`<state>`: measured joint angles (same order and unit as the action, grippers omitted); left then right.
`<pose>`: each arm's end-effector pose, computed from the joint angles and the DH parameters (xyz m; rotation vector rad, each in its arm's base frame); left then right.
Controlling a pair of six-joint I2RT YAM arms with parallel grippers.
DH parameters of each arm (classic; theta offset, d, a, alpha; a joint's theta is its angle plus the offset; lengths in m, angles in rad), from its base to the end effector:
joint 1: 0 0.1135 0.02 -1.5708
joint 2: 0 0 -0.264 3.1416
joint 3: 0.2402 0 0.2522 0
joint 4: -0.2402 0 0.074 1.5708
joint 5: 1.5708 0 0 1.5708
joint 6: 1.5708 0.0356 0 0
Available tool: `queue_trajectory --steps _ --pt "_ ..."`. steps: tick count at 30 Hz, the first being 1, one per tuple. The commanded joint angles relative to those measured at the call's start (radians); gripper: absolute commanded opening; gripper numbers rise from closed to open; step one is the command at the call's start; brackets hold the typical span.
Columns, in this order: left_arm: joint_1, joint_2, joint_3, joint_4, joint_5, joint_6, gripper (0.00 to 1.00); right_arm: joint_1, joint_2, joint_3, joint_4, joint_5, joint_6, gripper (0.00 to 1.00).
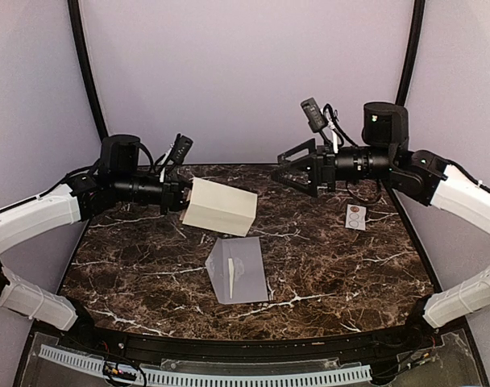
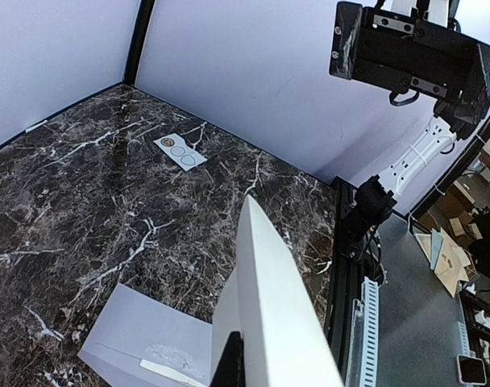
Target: Place the letter into the envelope and seal it
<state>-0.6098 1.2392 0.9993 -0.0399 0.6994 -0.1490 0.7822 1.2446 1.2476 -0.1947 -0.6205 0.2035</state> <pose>0.2193 -0.1812 0.3352 0.9310 1.7105 -1.1599 0.1849 0.2129 0.4047 -0.9910 1.6244 1.2373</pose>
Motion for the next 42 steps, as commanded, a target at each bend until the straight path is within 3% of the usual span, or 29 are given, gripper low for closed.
queue_trajectory --steps 1,13,26,32,37,42 --pt "-0.004 0.050 0.065 -0.112 0.091 0.137 0.00 -0.004 0.029 -0.003 0.041 0.060 0.007 0.94" --pt "-0.030 0.076 0.043 -0.128 0.252 0.186 0.00 0.083 0.280 0.151 -0.199 -0.008 -0.109 0.85" --pt "-0.056 0.118 0.068 -0.172 0.302 0.207 0.00 0.117 0.406 0.250 -0.278 -0.181 -0.152 0.53" --pt "-0.055 0.125 0.068 -0.169 0.334 0.203 0.00 0.139 0.448 0.271 -0.294 -0.200 -0.163 0.48" --pt "-0.056 0.127 0.068 -0.172 0.329 0.203 0.00 0.144 0.466 0.282 -0.295 -0.210 -0.167 0.34" --pt "-0.056 0.127 0.071 -0.175 0.299 0.204 0.00 0.145 0.474 0.289 -0.295 -0.211 -0.167 0.10"
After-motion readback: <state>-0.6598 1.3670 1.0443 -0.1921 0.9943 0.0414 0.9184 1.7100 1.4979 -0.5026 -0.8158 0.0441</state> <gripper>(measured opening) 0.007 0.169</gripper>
